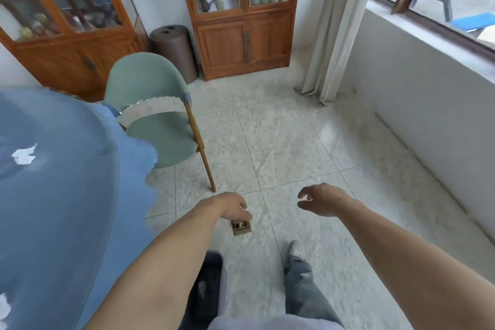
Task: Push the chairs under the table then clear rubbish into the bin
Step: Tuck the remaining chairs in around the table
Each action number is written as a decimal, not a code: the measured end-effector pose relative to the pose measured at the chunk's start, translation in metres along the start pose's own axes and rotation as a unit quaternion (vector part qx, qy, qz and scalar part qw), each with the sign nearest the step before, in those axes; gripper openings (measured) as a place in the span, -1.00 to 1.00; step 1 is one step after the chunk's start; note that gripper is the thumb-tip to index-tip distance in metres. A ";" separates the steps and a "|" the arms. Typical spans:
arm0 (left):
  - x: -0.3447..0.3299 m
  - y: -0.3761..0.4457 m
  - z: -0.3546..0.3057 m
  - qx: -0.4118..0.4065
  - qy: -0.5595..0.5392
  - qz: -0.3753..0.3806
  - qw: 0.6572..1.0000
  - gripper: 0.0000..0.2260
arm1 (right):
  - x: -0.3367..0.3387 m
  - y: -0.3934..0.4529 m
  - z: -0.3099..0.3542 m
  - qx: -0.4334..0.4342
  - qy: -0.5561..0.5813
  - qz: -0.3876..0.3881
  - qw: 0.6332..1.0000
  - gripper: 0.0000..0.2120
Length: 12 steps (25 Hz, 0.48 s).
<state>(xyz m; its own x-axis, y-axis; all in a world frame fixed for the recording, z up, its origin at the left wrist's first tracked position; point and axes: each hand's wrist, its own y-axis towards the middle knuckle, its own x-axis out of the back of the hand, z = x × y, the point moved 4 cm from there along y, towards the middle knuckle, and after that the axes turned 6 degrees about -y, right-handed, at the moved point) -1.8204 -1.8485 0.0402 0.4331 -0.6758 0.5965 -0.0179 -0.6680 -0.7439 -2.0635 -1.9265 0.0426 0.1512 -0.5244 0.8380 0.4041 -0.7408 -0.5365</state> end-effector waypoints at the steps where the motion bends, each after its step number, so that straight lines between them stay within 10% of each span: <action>1: 0.015 0.019 -0.008 0.004 -0.006 0.002 1.000 -0.42 | 0.013 0.024 -0.012 0.004 -0.002 0.007 1.000 -0.62; 12: 0.198 0.162 -0.038 0.052 -0.095 -0.024 0.994 -0.45 | 0.185 0.247 -0.065 0.079 -0.058 0.027 0.995 -0.63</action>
<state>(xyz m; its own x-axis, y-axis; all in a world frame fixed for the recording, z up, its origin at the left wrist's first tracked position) -1.7715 -2.1022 0.0490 0.5929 -0.5664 0.5724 0.0957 -0.6562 -0.7485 -1.9948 -2.2340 0.0589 0.2748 -0.5027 0.8196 0.5289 -0.6329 -0.5655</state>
